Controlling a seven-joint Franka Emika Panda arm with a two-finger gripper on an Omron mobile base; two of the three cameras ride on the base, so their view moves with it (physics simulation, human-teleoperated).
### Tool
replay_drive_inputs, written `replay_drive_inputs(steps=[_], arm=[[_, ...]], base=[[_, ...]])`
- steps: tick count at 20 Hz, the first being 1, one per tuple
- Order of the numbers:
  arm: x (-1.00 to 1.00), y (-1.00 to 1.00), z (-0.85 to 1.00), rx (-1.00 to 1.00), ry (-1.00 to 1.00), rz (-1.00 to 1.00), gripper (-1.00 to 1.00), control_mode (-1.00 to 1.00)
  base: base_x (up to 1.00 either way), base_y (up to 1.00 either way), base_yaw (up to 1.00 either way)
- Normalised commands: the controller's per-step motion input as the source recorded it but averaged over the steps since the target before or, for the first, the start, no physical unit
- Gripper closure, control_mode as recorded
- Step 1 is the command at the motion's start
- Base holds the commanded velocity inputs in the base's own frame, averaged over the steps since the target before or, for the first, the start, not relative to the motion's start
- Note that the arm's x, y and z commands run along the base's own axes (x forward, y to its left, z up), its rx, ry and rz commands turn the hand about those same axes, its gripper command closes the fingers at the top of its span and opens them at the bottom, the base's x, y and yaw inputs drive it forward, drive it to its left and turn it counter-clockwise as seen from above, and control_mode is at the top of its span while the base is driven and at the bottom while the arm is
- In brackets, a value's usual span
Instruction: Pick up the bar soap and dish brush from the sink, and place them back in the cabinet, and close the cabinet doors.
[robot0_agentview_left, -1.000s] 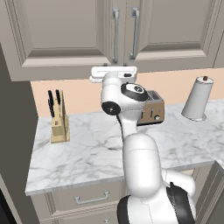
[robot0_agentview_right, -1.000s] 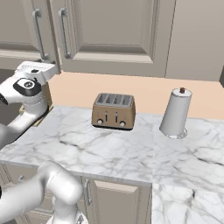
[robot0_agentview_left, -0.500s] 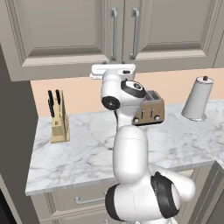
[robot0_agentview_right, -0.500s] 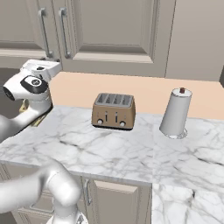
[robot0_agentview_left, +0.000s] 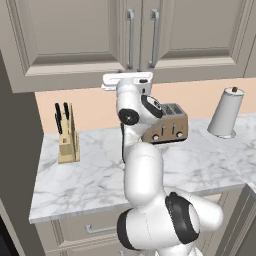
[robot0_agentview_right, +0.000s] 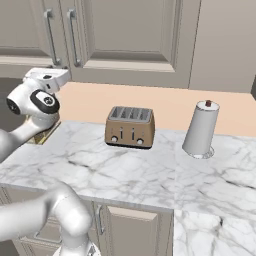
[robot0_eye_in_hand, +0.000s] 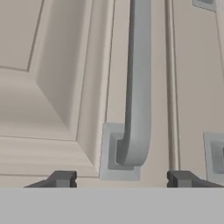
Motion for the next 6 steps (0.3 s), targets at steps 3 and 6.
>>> replay_drive_inputs(steps=[3,6], arm=[[0.22,0.00,0.00,0.00,0.07,0.00,-1.00,-1.00],[0.23,0.00,0.00,0.00,0.07,0.00,-1.00,-1.00]], base=[[0.00,0.00,0.00],[0.00,0.00,0.00]])
